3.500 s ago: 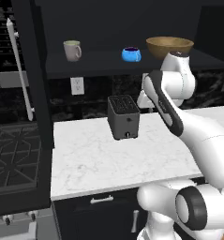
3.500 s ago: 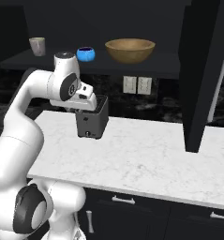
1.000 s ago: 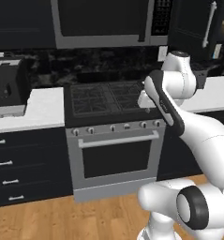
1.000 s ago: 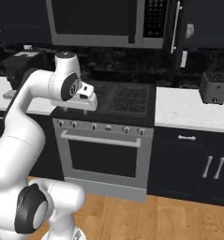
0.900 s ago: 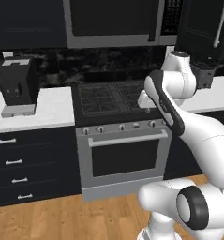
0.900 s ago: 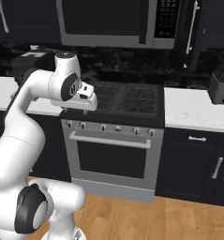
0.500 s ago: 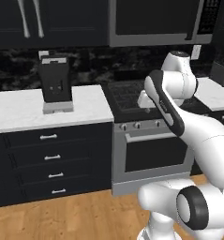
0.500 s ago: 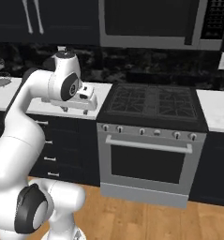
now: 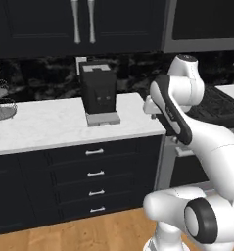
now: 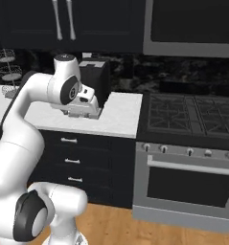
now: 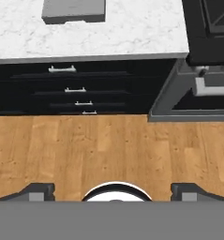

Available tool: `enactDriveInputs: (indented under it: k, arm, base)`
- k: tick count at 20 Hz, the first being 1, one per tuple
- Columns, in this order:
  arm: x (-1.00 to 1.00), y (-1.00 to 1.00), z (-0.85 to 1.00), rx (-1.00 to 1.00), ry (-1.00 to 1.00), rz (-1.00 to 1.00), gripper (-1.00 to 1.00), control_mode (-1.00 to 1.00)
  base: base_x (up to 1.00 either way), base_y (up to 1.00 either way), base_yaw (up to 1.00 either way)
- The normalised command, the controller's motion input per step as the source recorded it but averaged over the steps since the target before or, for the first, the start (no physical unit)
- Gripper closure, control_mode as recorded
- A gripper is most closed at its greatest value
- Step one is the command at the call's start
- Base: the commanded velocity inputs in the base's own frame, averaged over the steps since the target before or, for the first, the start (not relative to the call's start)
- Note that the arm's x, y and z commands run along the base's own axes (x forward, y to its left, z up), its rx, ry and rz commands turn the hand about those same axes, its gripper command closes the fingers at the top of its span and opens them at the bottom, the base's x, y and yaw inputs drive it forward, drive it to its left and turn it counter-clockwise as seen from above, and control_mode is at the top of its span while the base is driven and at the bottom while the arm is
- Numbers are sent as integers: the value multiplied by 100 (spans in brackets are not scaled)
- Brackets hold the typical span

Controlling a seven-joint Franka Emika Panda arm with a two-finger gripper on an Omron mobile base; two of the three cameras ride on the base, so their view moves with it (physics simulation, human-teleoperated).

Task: Gather all objects into one cabinet and sort the glasses and bowls to opposite sides.

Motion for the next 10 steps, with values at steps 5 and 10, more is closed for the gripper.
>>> enactDriveInputs:
  k: [5,10]
  arm:
    - [0,0,0,0,0,0,-100,100]
    - [0,0,0,0,0,0,-100,100]
  base:
    - [91,66,-6]
    - [-6,51,-4]
